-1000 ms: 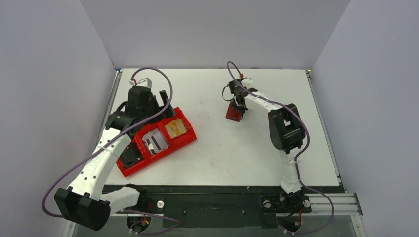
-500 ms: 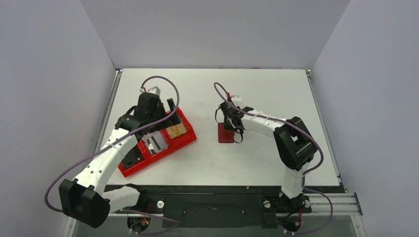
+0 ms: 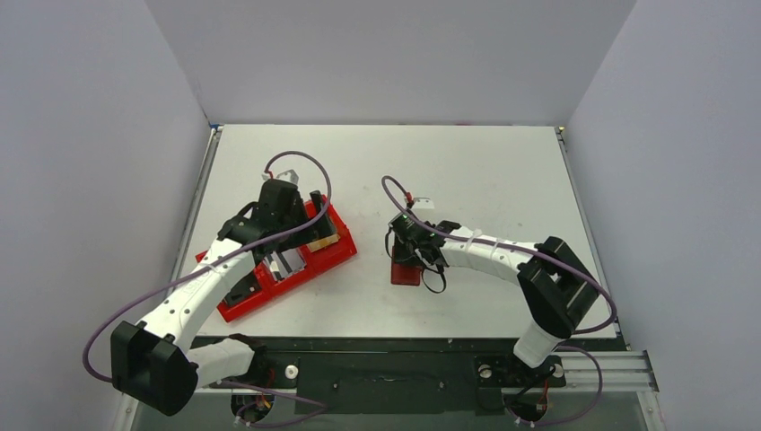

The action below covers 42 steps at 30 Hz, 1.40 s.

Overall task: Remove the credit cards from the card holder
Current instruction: Move the card holder to the center of the board.

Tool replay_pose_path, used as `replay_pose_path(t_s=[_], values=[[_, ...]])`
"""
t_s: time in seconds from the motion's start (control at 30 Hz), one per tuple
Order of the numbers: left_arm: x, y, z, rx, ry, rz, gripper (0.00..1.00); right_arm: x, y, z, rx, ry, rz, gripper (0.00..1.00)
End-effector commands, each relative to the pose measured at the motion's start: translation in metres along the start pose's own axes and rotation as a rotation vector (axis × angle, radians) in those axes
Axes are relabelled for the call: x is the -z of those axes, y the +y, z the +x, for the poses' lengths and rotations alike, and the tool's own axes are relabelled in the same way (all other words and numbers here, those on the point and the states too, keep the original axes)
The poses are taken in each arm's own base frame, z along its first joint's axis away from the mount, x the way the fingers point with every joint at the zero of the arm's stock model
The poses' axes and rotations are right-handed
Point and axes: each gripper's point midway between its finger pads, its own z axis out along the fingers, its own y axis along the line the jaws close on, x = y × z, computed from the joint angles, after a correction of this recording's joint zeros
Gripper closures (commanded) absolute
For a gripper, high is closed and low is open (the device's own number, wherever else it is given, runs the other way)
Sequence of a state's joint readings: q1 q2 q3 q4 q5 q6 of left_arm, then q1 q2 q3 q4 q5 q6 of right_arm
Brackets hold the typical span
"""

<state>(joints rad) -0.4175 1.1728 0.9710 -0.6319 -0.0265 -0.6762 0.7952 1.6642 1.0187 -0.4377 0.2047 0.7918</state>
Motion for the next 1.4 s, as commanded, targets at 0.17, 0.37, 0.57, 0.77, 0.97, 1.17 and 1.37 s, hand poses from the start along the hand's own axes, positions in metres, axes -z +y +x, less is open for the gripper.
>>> replay_pose_path(t_s=[0.17, 0.37, 0.57, 0.77, 0.97, 1.17, 1.37], values=[[0.008, -0.011, -0.011, 0.001, -0.055, 0.051, 0.01, 0.019, -0.003, -0.012, 0.036, -0.099, 0.093, 0.53], [0.009, -0.012, -0.011, 0.001, -0.056, 0.057, 0.01, 0.009, -0.001, -0.012, 0.058, -0.098, 0.118, 0.63], [0.008, -0.011, -0.01, -0.001, -0.053, 0.055, 0.01, 0.001, 0.008, -0.012, 0.083, -0.087, 0.117, 0.66], [0.008, -0.012, -0.011, -0.002, -0.054, 0.055, 0.01, -0.009, 0.007, 0.002, 0.09, -0.049, 0.128, 0.72], [0.005, -0.01, -0.008, -0.002, -0.044, 0.048, 0.01, -0.006, 0.003, 0.013, 0.093, -0.039, 0.127, 0.71], [0.002, -0.009, -0.005, -0.001, -0.036, 0.045, 0.01, 0.015, 0.001, 0.0, 0.095, -0.099, 0.135, 0.63], [0.001, -0.009, -0.005, 0.004, -0.033, 0.045, 0.01, 0.014, 0.001, 0.002, 0.115, -0.091, 0.151, 0.65]])
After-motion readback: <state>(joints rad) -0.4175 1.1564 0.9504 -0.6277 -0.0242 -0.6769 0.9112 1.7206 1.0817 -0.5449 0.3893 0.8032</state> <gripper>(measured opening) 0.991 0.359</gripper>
